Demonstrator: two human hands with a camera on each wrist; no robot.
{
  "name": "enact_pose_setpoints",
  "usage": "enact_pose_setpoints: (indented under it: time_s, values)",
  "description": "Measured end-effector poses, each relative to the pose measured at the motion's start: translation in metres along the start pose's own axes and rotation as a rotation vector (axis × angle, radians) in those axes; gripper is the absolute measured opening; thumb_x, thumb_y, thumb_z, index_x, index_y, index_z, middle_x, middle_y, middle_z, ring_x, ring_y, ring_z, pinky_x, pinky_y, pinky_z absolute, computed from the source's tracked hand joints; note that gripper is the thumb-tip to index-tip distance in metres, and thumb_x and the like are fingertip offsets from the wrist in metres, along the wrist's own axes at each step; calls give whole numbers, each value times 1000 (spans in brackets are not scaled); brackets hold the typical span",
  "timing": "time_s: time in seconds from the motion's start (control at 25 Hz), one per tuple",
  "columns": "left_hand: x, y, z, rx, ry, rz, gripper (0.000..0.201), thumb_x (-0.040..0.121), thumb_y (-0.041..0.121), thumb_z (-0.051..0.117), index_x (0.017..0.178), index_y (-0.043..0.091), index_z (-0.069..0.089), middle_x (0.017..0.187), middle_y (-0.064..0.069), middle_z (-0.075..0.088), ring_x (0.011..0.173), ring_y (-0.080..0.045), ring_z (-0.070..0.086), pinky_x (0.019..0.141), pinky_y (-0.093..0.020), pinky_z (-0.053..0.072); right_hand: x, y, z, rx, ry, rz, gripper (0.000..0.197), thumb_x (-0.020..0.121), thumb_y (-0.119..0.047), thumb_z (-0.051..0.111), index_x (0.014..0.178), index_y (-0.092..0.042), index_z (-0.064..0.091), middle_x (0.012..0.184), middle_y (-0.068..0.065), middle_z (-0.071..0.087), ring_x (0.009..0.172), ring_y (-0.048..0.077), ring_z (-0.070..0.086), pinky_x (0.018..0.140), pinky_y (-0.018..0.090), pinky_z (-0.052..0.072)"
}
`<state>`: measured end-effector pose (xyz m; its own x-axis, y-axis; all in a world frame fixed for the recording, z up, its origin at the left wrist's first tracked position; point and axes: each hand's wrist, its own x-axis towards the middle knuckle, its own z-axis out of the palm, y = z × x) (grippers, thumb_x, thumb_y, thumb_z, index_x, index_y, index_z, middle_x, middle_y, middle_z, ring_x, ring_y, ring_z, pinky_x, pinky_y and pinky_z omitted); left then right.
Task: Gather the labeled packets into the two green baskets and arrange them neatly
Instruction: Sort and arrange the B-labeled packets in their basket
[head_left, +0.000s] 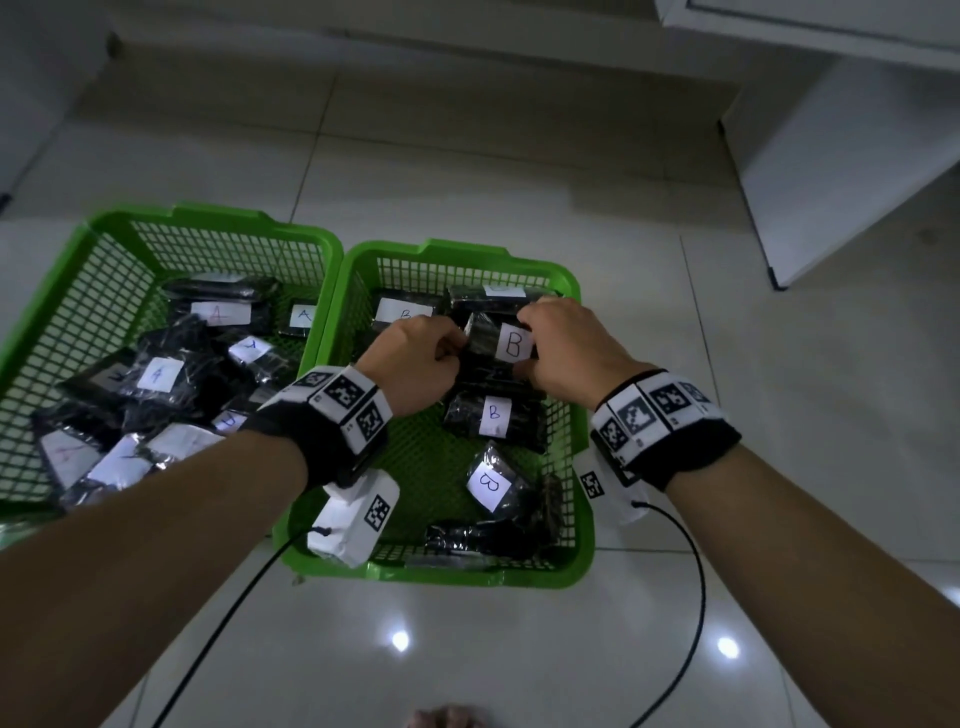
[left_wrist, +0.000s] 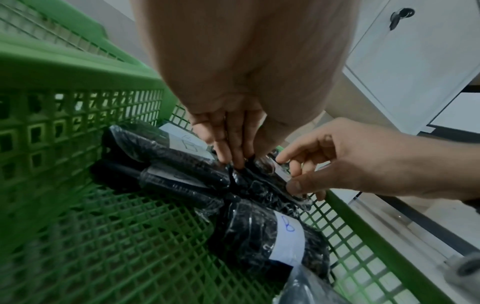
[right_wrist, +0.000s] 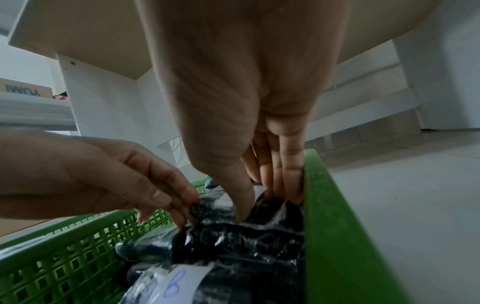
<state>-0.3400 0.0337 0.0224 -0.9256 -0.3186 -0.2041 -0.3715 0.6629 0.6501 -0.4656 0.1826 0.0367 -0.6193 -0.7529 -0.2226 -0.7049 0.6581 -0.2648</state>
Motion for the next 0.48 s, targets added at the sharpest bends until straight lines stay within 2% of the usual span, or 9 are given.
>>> enact_pose_setpoints:
  time_s: [0.08, 0.16, 0.2, 0.28, 0.32, 0.4, 0.48]
  values:
    - [-1, -2, -1, 69, 81, 35, 33, 89, 10, 58, 122, 13, 60, 117, -4, 63, 108, -21, 59, 88, -28, 48, 3, -2, -3, -24, -36, 6, 41, 75, -21, 89, 106, -8, 66, 111, 5, 57, 96, 21, 58, 73, 28, 43]
    - [3, -1, -3, 52, 122, 55, 53, 85, 10, 60, 136, 19, 47, 127, -7, 53, 118, -24, 50, 99, -39, 47, 3, -5, -6, -46, -31, -8, 41, 74, -20, 88, 105, -7, 65, 111, 7, 58, 96, 23, 59, 71, 27, 44]
    - [7, 0, -4, 34, 92, 51, 62, 84, 12, 60, 142, 23, 41, 132, -9, 49, 122, -27, 46, 102, -44, 45, 1, -6, -8, -45, -26, -13, 41, 74, -20, 87, 105, -7, 64, 110, 6, 58, 95, 23, 60, 70, 27, 45]
    - [18, 4, -6, 43, -12, 26, 61, 86, 21, 54, 145, 27, 41, 137, -13, 45, 127, -32, 43, 105, -48, 43, -2, -9, -11, -28, -31, -22, 41, 71, -26, 86, 102, -11, 64, 105, 3, 57, 92, 21, 59, 70, 28, 48]
    - [22, 4, -6, 57, -42, 34, 56, 87, 23, 51, 143, 24, 46, 136, -14, 46, 127, -34, 44, 105, -46, 42, -4, -10, -13, -22, -39, -28, 42, 69, -30, 86, 100, -14, 63, 103, 2, 56, 90, 20, 59, 71, 29, 51]
    - [27, 3, -3, 62, -49, 85, 46, 90, 13, 49, 137, 15, 54, 135, -13, 48, 125, -32, 47, 103, -34, 41, -6, -10, -15, -31, -29, -28, 46, 68, -36, 85, 102, -16, 62, 103, -1, 54, 91, 18, 57, 75, 32, 54]
    - [26, 0, -1, 60, -59, 118, 48, 91, 2, 47, 137, 11, 53, 141, -11, 45, 130, -29, 45, 102, -25, 36, -5, -9, -16, -60, 4, -19, 47, 69, -37, 85, 103, -15, 61, 104, -2, 48, 91, 16, 52, 76, 33, 54]
